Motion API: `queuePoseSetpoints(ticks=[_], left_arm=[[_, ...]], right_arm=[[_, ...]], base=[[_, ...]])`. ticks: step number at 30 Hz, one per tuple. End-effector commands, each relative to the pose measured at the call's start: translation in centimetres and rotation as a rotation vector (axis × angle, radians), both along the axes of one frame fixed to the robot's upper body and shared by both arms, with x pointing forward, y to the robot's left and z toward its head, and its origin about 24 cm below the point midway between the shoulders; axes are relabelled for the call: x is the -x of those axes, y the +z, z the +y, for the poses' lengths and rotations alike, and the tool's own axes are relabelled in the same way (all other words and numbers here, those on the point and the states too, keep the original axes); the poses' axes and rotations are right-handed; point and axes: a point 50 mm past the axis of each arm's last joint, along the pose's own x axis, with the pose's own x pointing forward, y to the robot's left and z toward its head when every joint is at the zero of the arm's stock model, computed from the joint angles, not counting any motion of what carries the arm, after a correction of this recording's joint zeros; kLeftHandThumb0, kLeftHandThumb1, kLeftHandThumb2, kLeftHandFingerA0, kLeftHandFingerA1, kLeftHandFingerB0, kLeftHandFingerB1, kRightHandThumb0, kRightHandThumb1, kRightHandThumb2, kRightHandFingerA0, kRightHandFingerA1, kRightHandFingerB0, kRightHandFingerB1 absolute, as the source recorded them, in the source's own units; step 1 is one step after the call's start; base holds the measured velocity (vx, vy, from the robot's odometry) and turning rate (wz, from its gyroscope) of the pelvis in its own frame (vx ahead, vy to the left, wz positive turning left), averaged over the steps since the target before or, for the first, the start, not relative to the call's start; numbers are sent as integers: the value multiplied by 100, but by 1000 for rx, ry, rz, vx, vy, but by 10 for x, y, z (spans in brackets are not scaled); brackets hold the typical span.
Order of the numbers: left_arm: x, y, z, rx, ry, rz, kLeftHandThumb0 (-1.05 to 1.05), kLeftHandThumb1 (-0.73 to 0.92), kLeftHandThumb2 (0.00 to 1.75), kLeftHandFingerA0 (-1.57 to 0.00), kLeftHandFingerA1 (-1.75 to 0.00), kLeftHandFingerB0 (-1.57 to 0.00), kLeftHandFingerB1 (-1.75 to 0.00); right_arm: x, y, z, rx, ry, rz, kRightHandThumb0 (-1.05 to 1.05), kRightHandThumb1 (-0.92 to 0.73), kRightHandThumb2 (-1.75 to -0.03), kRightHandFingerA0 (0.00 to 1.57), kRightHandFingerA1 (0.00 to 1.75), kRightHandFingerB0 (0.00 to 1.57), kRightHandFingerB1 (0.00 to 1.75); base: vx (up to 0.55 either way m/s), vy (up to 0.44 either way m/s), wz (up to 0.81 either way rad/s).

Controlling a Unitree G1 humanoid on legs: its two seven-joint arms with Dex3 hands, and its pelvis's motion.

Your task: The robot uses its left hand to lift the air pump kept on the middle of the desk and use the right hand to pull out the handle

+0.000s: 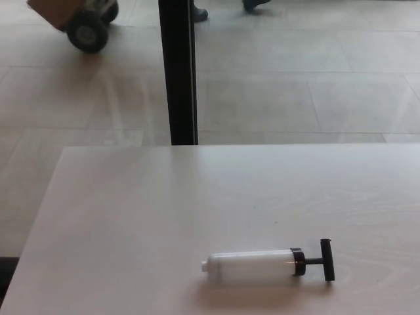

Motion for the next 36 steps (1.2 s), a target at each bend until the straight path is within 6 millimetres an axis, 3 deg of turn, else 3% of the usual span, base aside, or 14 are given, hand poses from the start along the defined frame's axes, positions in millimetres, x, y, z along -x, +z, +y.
queuePoseSetpoints(ticks=[1,2,4,5,11,12,15,17,18,28,30,31,34,36], left_arm=[[-1,22,23,-27,99,-167,-55,68,61,-45,-46,-36,-38],[-3,26,26,-35,160,-234,-60,54,89,-36,-58,-25,-48],[-12,32,35,-93,224,-294,-55,69,61,-51,-50,-50,-44],[-22,35,41,-149,233,-307,-55,71,61,-56,-50,-50,-45],[-75,62,53,-364,-75,-501,-50,68,59,-39,-45,-37,-39],[-124,87,56,-446,-247,-618,-55,56,91,-37,-55,-27,-48],[-164,113,51,-514,-355,-711,-59,74,62,-48,-45,-40,-37],[-207,141,39,-577,-448,-846,-57,57,99,-44,-61,-26,-49],[-223,153,32,-590,-489,-876,-66,73,63,-50,-46,-46,-37],[-325,254,-94,-666,-958,-1259,-54,74,62,-52,-48,-42,-42],[-338,261,-118,-651,-1011,-1321,-53,55,96,-47,-63,-33,-55],[-342,262,-128,-631,-1035,-1341,-57,75,61,-46,-52,-40,-44],[-350,264,-154,-551,-1080,-1431,-59,73,60,-46,-56,-39,-46],[-358,262,-181,-538,-1184,-1419,-55,55,101,-50,-68,-27,-54]], right_arm=[[-1,37,-27,108,-80,-257,-72,-75,-63,35,56,27,32],[0,44,-33,119,-123,-303,-81,-63,-99,28,57,17,44],[0,54,-43,115,-189,-360,-78,-65,-102,24,56,7,42],[-3,62,-51,114,-228,-411,-76,-83,-65,32,57,16,28],[-30,101,-69,199,-292,-734,-72,-61,-97,49,78,22,48],[-60,132,-72,313,-214,-817,-74,-65,-100,44,70,25,48],[-83,153,-70,355,-122,-896,-66,-82,-65,42,60,28,34],[-108,177,-63,396,-6,-971,-68,-80,-64,40,58,32,34],[-117,185,-56,410,38,-990,-76,-80,-64,46,64,32,33],[-201,229,23,431,463,-1111,-83,-81,-65,40,52,32,32],[-214,226,41,419,564,-1105,-78,-83,-65,42,48,30,32],[-218,225,48,411,598,-1094,-81,-84,-66,43,46,31,31],[-232,224,68,388,673,-1080,-82,-82,-65,44,46,33,34],[-243,221,92,382,767,-1040,-74,-84,-65,46,45,35,34]], base=[[0,0,0],[0,0,0],[0,0,0],[0,0,0],[0,0,0],[0,0,0],[0,0,0],[0,0,0],[0,0,0],[0,0,0],[0,0,0],[0,0,0],[0,0,0],[0,0,0]])
